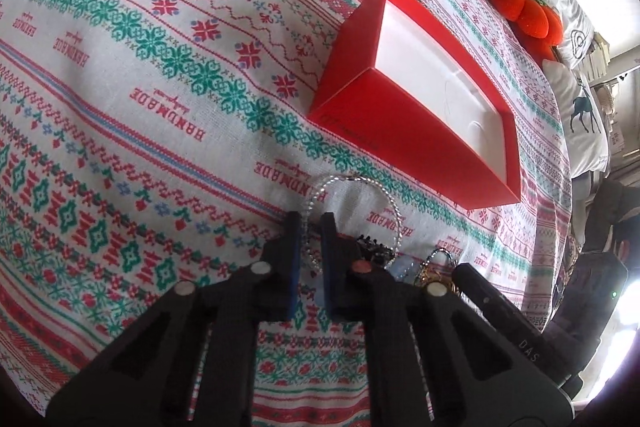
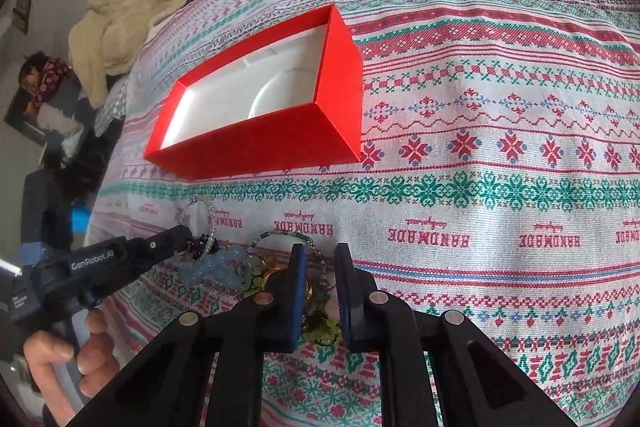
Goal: Organize jewelry
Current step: 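Grasp the silver bracelet with the left tool while the right tool grasps the green-beaded bracelet, then carry both bracelets into the red box and open both tools, then grasp the light blue bead bracelet with the left tool while the right tool grasps the green jade bracelet, then carry both bracelets into the red box and open both tools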
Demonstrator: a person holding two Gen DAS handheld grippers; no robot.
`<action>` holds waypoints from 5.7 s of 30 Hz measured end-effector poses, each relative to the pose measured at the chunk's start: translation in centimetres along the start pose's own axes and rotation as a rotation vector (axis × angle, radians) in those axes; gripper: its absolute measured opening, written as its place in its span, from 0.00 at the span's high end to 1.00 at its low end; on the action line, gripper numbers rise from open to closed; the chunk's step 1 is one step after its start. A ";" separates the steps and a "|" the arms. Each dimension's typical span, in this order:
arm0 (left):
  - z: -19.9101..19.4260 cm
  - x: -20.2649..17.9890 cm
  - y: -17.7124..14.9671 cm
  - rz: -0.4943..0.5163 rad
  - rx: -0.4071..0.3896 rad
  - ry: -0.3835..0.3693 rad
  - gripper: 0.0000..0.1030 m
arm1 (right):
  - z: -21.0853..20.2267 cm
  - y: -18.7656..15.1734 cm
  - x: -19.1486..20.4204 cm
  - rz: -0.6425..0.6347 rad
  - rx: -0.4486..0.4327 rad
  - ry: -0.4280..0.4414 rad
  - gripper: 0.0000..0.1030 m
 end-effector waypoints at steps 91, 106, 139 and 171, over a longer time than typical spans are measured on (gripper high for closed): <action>-3.7 -5.3 5.4 0.257 -0.087 -0.042 0.60 | -4.3 6.7 2.7 -0.157 -0.186 0.005 0.39; -3.3 -4.0 0.3 0.318 0.037 -0.009 0.60 | -3.4 4.1 3.0 -0.194 -0.080 -0.036 0.40; -3.3 -7.2 -2.0 0.528 0.067 -0.019 0.87 | 0.0 -3.1 1.2 -0.344 0.223 -0.061 0.87; -9.9 -9.5 3.2 0.320 -0.081 -0.260 0.88 | -8.6 4.0 7.2 -0.228 -0.152 0.317 0.89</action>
Point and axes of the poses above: each gripper's, at about its wrist camera, not at the fingertips, and z roughly the way its jaws point, x to its left, y to its top, the point moved 9 cm from there along z, roughly the way its jaws point, and after that the axes turned 10 degrees about -x, right-handed, at the moved point
